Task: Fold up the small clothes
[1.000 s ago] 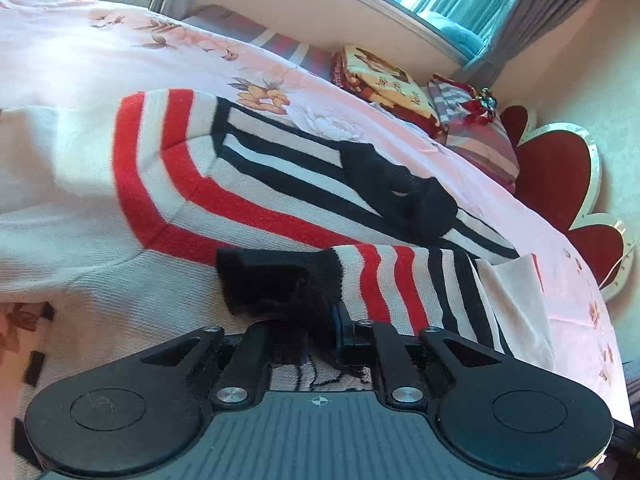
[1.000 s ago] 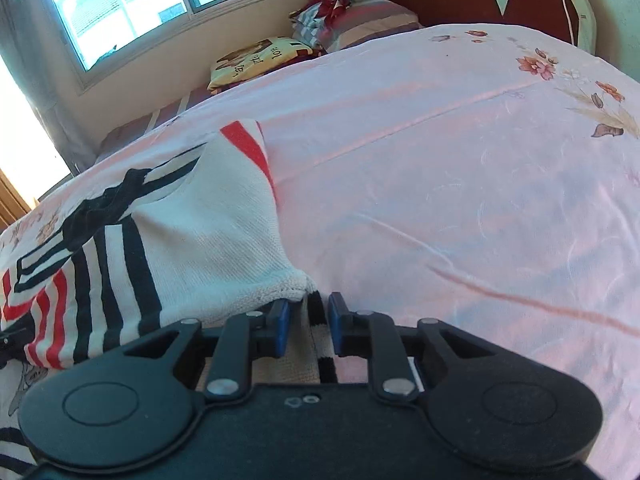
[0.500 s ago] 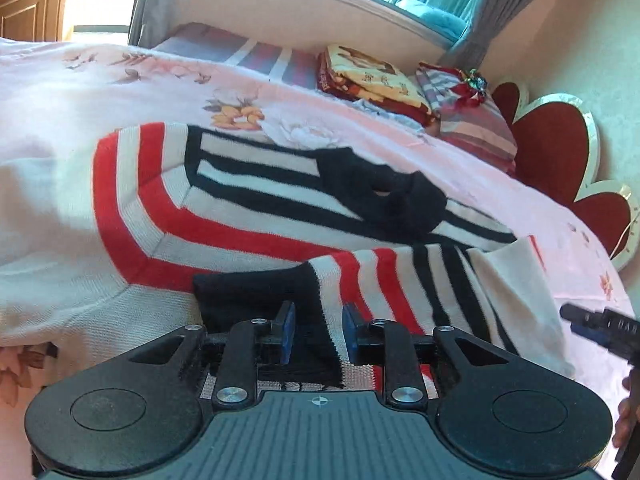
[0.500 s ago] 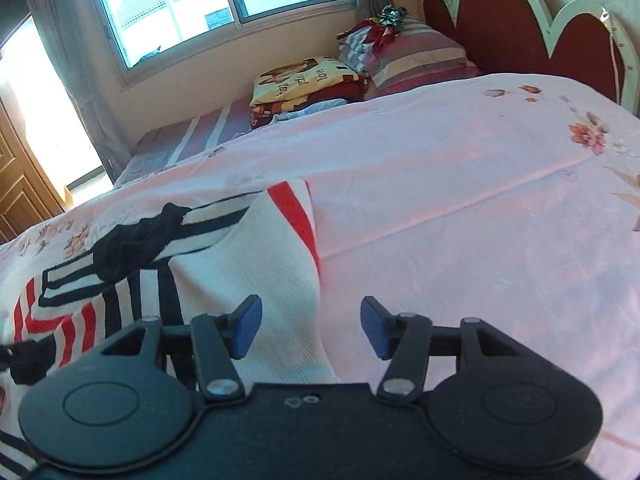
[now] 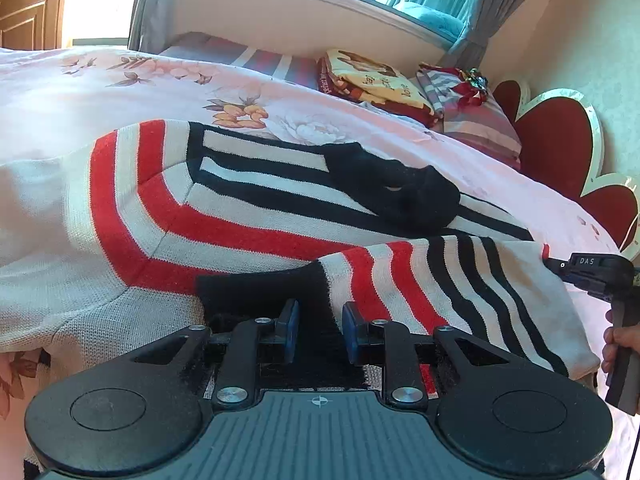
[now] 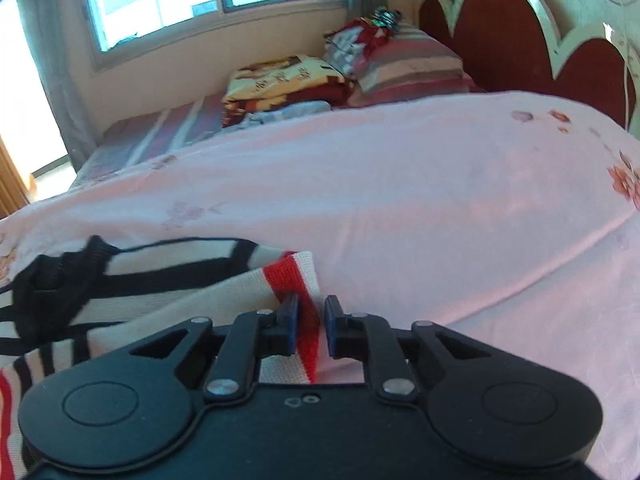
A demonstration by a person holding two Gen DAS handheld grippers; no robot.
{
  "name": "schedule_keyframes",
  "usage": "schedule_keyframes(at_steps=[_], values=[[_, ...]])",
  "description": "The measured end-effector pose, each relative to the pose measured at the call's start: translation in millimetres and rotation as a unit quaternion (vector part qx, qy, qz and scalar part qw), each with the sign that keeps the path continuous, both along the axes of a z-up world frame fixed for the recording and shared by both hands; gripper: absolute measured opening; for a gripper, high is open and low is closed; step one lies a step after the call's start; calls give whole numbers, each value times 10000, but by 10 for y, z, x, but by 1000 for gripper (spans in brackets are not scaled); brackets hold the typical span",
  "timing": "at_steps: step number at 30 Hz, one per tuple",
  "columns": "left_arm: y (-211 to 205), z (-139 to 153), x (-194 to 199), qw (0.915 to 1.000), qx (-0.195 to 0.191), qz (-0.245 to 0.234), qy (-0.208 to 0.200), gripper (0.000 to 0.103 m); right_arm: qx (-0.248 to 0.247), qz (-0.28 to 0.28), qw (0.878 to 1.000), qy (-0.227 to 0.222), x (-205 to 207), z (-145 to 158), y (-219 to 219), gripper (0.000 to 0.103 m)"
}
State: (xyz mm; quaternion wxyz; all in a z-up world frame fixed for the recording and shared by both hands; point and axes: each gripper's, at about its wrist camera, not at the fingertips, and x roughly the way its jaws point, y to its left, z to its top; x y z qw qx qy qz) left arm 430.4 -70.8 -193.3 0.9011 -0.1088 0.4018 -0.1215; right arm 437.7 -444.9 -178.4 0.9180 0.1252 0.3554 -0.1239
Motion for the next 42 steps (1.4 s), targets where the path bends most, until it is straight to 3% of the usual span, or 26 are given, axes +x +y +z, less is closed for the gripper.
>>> schedule_keyframes(at_steps=[1, 5, 7, 10, 13, 14, 15, 17, 20, 25, 29, 34, 42], values=[[-14, 12, -2, 10000, 43, -1, 10, 24, 150, -15, 9999, -31, -14, 0, -47, 13], [-38, 118, -18, 9998, 132, 91, 106, 25, -295, 185, 9993, -122, -130, 250, 134, 22], [-42, 106, -33, 9998, 178, 102, 89, 33, -235, 437, 9984, -287, -253, 352, 265, 23], [-87, 63, -41, 9993, 365, -22, -27, 35, -385, 815, 9959, 57, -280, 243, 506, 23], [-73, 167, -73, 9992, 375, -17, 119, 39, -751, 778, 9937, 306, -279, 134, 622, 24], [-30, 209, -98, 9995, 265, 5, 170, 56, -711, 740, 9942, 314, -300, 196, 644, 25], [14, 249, -138, 9996, 201, 70, 175, 79, -667, 748, 9946, 269, -333, 258, 671, 25], [107, 349, -269, 9988, 297, 389, -8, 103, -641, 815, 9944, 190, -411, 370, 747, 32], [276, 449, -408, 9978, 398, 488, -181, 103, -697, 1037, 9921, 89, -546, 498, 937, 44], [794, 468, -558, 9943, 416, 979, -9, 103, -670, 1524, 9860, -14, -657, 602, 1401, 50], [1369, 406, -698, 9857, 283, 1651, 170, 103, -571, 1972, 9787, -75, -682, 617, 1852, 53], [2172, 283, -910, 9653, -109, 2595, 291, 103, -431, 2378, 9704, -2, -648, 502, 2371, 52], [3115, 12, -1077, 9294, -824, 3576, 407, 102, -288, 2604, 9650, 105, -543, 335, 2946, 52]])
